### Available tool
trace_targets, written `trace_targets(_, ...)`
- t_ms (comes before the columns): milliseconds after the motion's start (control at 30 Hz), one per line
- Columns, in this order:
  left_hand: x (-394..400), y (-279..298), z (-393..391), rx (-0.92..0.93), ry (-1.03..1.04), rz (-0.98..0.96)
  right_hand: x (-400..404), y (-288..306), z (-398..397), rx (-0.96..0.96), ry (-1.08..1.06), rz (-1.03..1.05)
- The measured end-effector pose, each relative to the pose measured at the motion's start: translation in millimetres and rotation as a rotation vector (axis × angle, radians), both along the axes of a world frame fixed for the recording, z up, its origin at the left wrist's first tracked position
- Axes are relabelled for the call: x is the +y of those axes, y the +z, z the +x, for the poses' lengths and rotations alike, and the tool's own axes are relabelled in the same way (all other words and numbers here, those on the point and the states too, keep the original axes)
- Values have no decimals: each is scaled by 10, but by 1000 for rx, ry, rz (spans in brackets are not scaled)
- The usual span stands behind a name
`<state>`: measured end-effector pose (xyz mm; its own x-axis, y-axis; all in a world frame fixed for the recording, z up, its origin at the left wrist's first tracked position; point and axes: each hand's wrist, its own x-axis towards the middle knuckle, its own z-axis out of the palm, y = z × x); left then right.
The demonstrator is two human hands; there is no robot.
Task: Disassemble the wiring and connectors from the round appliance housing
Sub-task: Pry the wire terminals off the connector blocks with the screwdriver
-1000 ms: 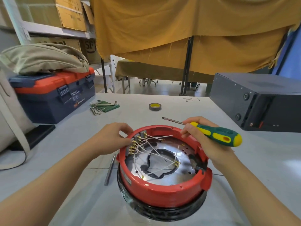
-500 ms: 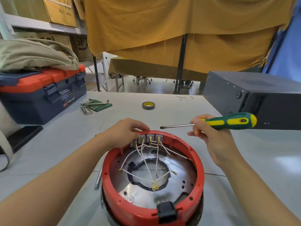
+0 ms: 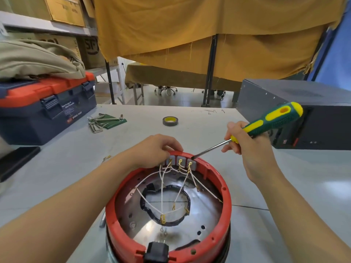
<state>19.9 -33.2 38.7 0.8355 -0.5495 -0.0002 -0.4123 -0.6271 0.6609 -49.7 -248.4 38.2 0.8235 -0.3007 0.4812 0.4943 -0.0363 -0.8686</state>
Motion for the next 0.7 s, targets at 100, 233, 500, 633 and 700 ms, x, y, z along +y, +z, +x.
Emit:
trace_targets(100, -86, -60, -62, -86, -15, -33, -4, -12, 11, -1, -5, -8)
trace_targets(233, -95, -115, -103, -171, -65, -25, -55, -72, 6, 3, 32, -21)
trace_targets(500, -113, -98, -98, -179, -62, -16, -80, -76, -64, -37, 21, -211)
trace_targets(633, -108, -114, -88, -197, -59, -25, -74, -96, -78, -50, 54, -235)
trace_targets(700, -110, -117, -86, -206, -63, -30, -78, -104, -81, -48, 59, -251)
